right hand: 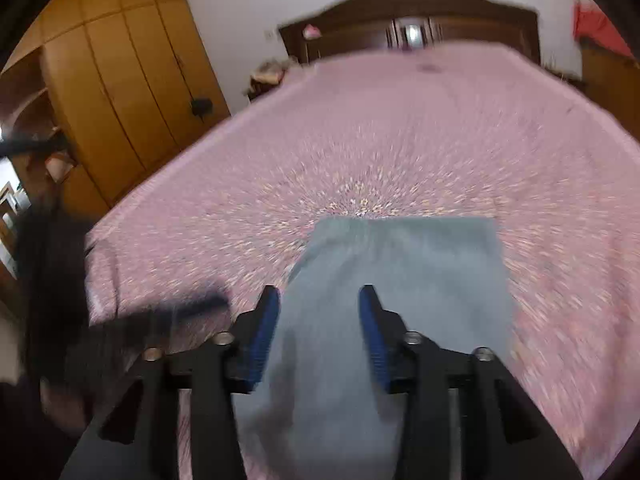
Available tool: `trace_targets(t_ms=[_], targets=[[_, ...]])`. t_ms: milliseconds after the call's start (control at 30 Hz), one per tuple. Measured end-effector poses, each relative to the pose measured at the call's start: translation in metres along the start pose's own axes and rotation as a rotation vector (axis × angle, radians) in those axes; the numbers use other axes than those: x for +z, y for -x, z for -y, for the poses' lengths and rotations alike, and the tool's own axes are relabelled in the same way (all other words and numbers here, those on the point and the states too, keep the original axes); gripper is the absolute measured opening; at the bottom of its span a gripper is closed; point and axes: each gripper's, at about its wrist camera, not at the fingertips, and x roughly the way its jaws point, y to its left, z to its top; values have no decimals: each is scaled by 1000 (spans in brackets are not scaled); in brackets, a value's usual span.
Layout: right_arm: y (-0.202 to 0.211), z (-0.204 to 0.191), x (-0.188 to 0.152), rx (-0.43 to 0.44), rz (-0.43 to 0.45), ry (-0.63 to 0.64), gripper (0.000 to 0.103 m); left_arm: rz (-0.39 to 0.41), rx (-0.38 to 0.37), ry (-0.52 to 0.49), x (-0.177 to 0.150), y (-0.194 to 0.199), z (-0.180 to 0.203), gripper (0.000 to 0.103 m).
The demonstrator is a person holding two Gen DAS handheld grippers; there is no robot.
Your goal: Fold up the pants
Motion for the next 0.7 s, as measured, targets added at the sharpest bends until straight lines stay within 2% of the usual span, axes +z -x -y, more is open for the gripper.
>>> trace_targets(t_ms=[33, 67, 100, 133, 167, 200, 267, 333, 400, 433, 500, 533, 567, 700], targets=[[10, -5, -10, -23, 30, 29, 65, -33, -5, 37, 7, -6, -7, 26], [19, -15, -25, -47, 60, 86, 65, -79, -16, 65, 17, -16, -13, 28], [21, -24, -35, -45, 69, 144, 65, -158, -45, 84, 24, -33, -17, 31], [20, -37, -50, -38, 78, 226, 65, -206, -57, 87, 21, -43, -11, 38], [17, -48, -60, -45, 86, 292, 65, -271, -53, 88, 27, -61, -10, 39], [13, -65, -78, -81, 90, 410, 65, -310, -10, 84, 28, -76, -10, 39], [5, -90, -101, -187, 94, 574, 66, -284, 7, 80, 35, -86, -11, 39], [-4, -105, -108, -268, 110, 675, 63, -240, -31, 107, 44, -86, -11, 39], [-9, -109, -107, -298, 110, 678, 45, -184, -72, 223, 51, -86, -26, 39], [-13, -108, -106, -324, 105, 677, 31, -181, -84, 254, 49, -85, -27, 38], [-20, -103, -104, -299, 82, 662, 19, -198, -121, 278, 46, -91, -31, 33], [-18, -99, -104, -290, 85, 652, 16, -202, -132, 270, 44, -90, -34, 25], [-16, -96, -104, -284, 89, 640, 15, -207, -146, 259, 43, -92, -30, 9], [-13, -84, -100, -267, 96, 609, 14, -178, -164, 200, 46, -91, -29, 6]])
